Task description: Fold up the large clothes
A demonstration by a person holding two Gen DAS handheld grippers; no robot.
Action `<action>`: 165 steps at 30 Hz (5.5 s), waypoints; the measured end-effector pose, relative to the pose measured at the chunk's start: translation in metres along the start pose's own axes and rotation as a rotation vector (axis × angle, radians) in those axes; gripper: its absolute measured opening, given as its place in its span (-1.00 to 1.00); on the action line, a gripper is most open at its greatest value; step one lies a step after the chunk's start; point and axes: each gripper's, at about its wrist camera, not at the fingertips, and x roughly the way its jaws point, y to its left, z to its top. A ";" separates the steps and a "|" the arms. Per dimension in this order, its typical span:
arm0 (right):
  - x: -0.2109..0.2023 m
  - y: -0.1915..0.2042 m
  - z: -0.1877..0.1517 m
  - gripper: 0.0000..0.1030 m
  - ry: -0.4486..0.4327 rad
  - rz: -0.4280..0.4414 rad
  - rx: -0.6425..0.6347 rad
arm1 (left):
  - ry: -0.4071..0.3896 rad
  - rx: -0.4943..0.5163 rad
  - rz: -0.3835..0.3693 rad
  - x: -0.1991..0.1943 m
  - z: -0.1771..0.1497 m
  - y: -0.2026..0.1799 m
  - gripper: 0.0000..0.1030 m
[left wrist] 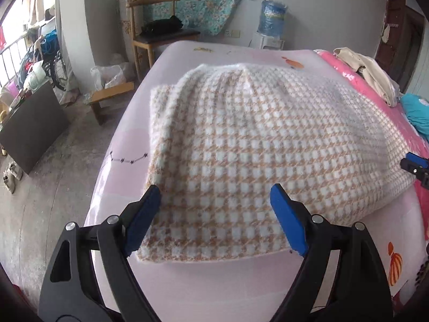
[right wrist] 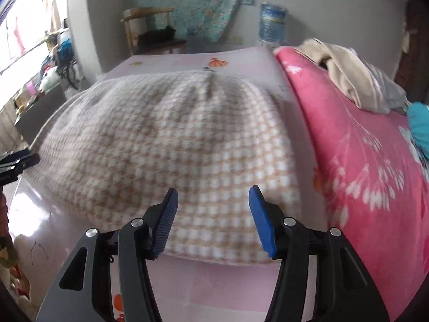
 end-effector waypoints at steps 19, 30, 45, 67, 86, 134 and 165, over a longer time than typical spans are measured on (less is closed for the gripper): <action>-0.100 0.055 -0.036 0.77 -0.128 0.118 -0.014 | -0.186 -0.040 -0.033 -0.115 -0.030 -0.049 0.84; -0.130 0.084 -0.043 0.88 -0.194 -0.002 0.010 | -0.147 0.053 0.108 -0.124 -0.031 -0.099 0.84; -0.112 0.081 -0.052 0.88 -0.106 -0.085 0.064 | -0.021 0.013 0.149 -0.102 -0.041 -0.117 0.84; -0.106 0.094 -0.052 0.88 -0.061 -0.127 0.010 | 0.012 0.012 0.145 -0.096 -0.047 -0.117 0.84; -0.105 0.089 -0.050 0.88 -0.053 -0.134 0.019 | 0.017 0.022 0.136 -0.096 -0.047 -0.121 0.84; -0.105 0.089 -0.050 0.88 -0.041 -0.146 0.028 | 0.018 0.026 0.123 -0.097 -0.049 -0.123 0.84; -0.104 0.091 -0.047 0.88 -0.038 -0.147 0.020 | 0.017 0.026 0.120 -0.097 -0.048 -0.122 0.84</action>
